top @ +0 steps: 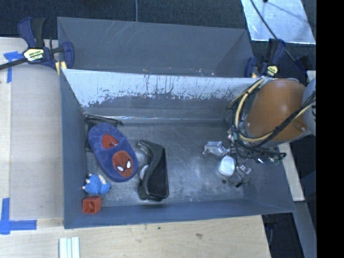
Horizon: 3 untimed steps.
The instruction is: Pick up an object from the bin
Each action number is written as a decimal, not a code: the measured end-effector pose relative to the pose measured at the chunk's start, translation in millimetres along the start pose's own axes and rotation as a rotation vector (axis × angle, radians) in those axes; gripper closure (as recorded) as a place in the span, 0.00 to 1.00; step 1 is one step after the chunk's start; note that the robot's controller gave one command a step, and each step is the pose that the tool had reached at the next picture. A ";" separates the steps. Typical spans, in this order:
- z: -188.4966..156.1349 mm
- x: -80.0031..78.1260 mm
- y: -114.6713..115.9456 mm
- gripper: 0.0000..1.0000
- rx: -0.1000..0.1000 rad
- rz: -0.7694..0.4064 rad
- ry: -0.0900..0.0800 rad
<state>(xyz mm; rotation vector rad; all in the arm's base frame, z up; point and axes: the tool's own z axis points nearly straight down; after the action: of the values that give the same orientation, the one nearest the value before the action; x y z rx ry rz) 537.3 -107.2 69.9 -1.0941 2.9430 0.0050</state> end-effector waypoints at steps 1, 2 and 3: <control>-1.6 -1.8 -47.2 0.00 -0.009 0.040 -0.004; 0.1 -0.8 -1.2 0.00 0.000 0.060 0.001; -0.9 -44.7 -45.1 0.00 0.008 0.077 -0.003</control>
Offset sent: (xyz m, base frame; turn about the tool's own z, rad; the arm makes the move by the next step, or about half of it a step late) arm 0.0307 -0.0386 0.0011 0.0297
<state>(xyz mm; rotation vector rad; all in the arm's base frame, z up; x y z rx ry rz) 600.6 -112.1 70.8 -0.9788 2.9773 -0.0041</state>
